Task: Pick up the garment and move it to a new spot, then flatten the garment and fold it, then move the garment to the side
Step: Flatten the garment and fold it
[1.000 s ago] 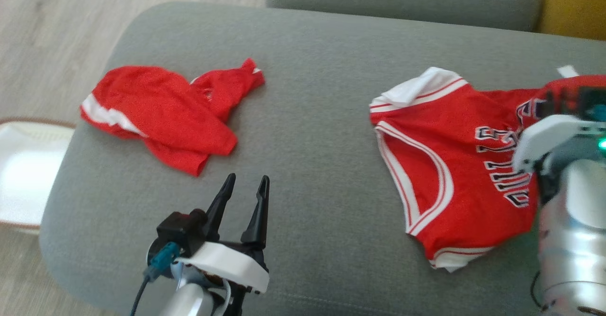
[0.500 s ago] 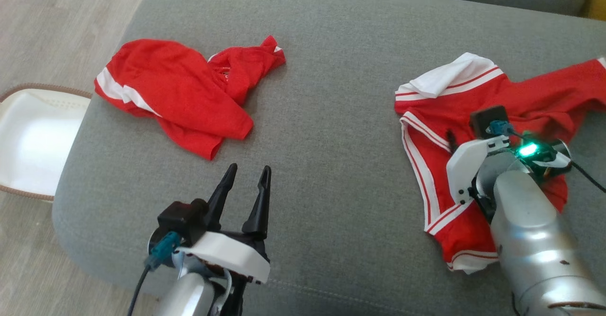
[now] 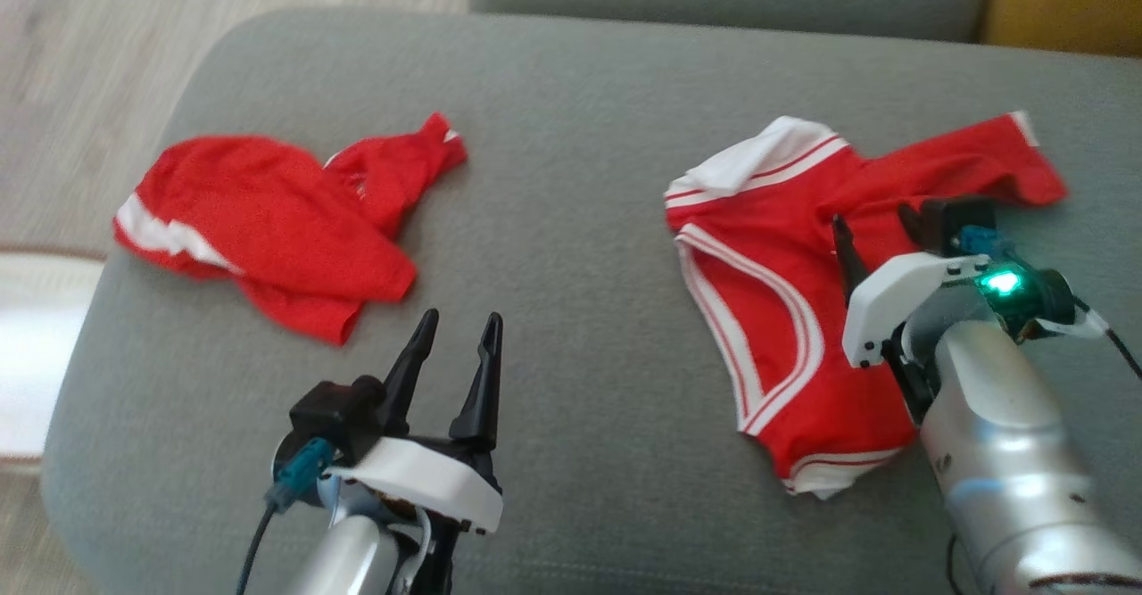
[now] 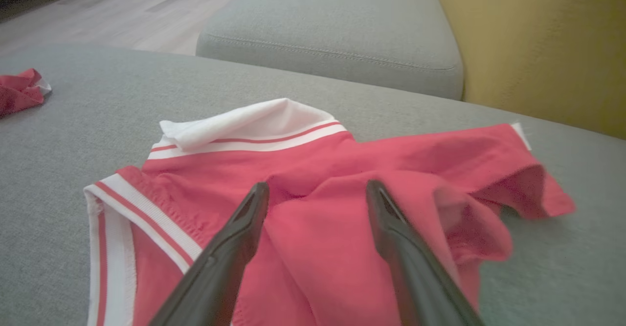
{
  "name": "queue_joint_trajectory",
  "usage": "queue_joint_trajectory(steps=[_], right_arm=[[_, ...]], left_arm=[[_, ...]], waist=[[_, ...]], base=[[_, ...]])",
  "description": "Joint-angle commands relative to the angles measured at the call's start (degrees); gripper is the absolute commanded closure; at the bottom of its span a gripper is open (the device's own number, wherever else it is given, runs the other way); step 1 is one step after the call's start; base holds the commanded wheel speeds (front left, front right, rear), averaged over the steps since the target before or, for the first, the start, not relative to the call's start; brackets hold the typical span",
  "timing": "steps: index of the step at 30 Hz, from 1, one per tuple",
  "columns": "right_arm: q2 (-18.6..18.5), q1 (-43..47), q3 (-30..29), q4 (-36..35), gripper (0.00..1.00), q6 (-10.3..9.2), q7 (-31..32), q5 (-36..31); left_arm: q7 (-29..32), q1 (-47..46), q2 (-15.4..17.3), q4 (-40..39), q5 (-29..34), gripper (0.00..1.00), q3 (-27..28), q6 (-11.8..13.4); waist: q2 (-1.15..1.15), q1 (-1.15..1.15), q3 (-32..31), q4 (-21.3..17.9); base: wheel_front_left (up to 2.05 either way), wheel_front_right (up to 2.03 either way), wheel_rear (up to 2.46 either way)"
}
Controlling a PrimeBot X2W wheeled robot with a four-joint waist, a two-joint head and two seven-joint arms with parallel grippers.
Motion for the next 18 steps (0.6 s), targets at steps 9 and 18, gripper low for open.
queue_joint_trajectory(steps=[9, 18], right_arm=[[0.28, 7.55, -1.47, -12.92, 0.00, -0.05, -1.54, 4.89], [0.28, 22.07, -3.16, -31.38, 0.00, -0.05, 0.53, 12.29]], left_arm=[[-0.33, 0.04, -0.06, -4.10, -0.69, 0.00, 2.27, 1.25], [-0.33, 1.17, -0.06, -4.03, -2.67, 0.00, -0.27, 1.69]], waist=[[0.00, 0.00, -5.32, -6.93], [0.00, 0.00, -5.56, -10.30]], base=[[0.00, 0.00, 0.00], [0.00, 0.00, 0.00]])
